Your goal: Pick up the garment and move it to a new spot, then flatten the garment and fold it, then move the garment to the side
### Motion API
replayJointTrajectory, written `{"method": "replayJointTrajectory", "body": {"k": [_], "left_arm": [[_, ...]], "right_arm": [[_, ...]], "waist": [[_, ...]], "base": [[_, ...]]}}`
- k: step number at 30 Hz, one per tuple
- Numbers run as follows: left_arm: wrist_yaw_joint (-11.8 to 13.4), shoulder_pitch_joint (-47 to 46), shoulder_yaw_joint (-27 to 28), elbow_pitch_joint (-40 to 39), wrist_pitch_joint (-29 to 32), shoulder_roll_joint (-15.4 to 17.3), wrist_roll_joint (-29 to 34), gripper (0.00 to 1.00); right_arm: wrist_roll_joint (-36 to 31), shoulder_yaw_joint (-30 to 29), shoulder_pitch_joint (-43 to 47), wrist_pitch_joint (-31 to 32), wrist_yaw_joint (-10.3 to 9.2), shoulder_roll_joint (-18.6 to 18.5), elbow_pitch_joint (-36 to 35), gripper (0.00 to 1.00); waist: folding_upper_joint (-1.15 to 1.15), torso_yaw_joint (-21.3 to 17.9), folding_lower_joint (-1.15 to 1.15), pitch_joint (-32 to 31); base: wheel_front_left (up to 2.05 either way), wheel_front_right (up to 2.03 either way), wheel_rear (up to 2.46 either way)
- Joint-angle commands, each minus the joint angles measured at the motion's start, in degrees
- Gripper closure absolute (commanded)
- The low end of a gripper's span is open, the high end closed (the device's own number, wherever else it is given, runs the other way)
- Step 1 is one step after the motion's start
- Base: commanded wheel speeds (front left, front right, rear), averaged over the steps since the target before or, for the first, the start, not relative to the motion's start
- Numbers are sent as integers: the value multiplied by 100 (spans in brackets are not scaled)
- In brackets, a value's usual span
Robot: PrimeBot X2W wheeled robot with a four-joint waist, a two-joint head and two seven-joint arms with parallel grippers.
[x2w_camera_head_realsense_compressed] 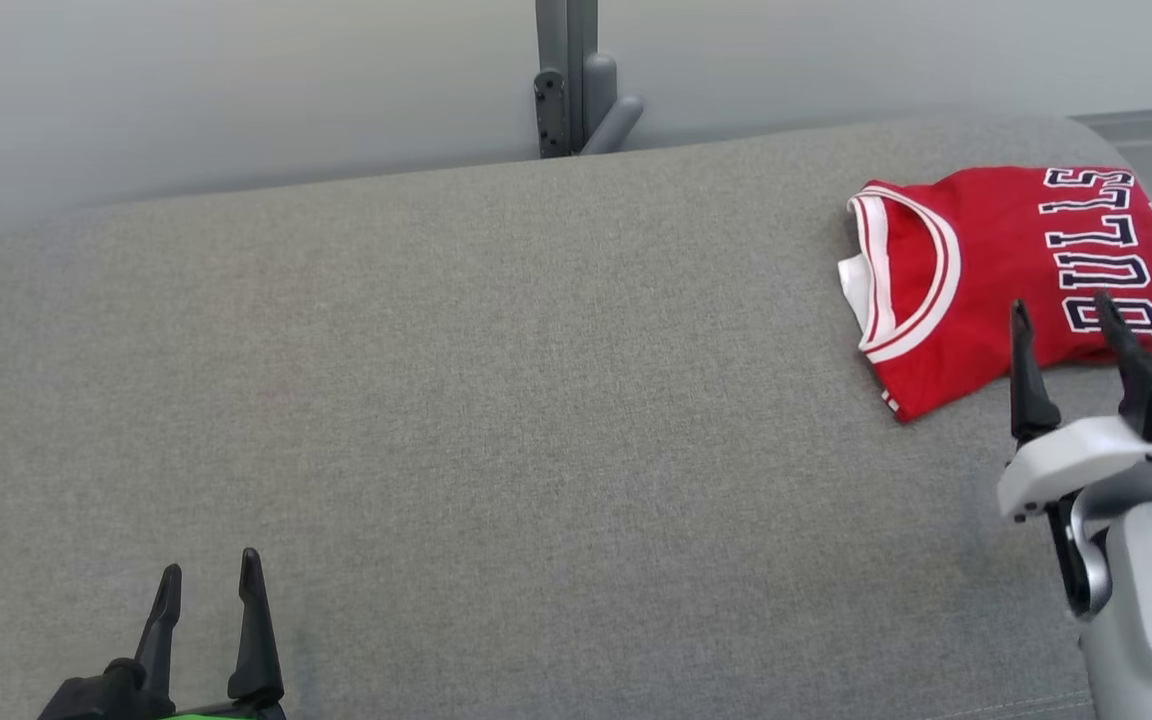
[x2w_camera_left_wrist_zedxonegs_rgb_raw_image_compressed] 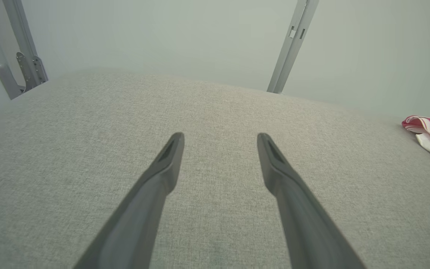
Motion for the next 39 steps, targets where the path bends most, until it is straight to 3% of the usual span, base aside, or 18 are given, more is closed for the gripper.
{"method": "replayJointTrajectory", "body": {"k": [1, 6, 11, 26, 39], "left_arm": [[56, 119, 17, -44, -14, 3, -20, 0], [102, 208, 14, -165, -14, 3, -78, 0], [93, 230, 35, -172, -14, 3, -38, 0], [126, 238, 70, 36, -14, 2, -97, 0], [93, 236, -26, 176, -14, 2, -163, 0]], "right_arm": [[5, -83, 358, -16, -12, 161, -295, 0], [-86, -331, 1164, -17, -12, 629, -1148, 0], [-304, -440, 1749, -17, -12, 821, -1550, 0], [-221, 676, 2333, -18, -12, 845, -1620, 0], [-302, 429, 2367, -18, -12, 850, -1530, 0]], "waist": [[4, 132, 0, -410], [4, 219, 0, -525], [4, 218, 0, -595], [4, 379, 0, -606], [4, 434, 0, -626]], "base": [[0, 0, 0], [0, 0, 0], [0, 0, 0], [0, 0, 0], [0, 0, 0]]}}
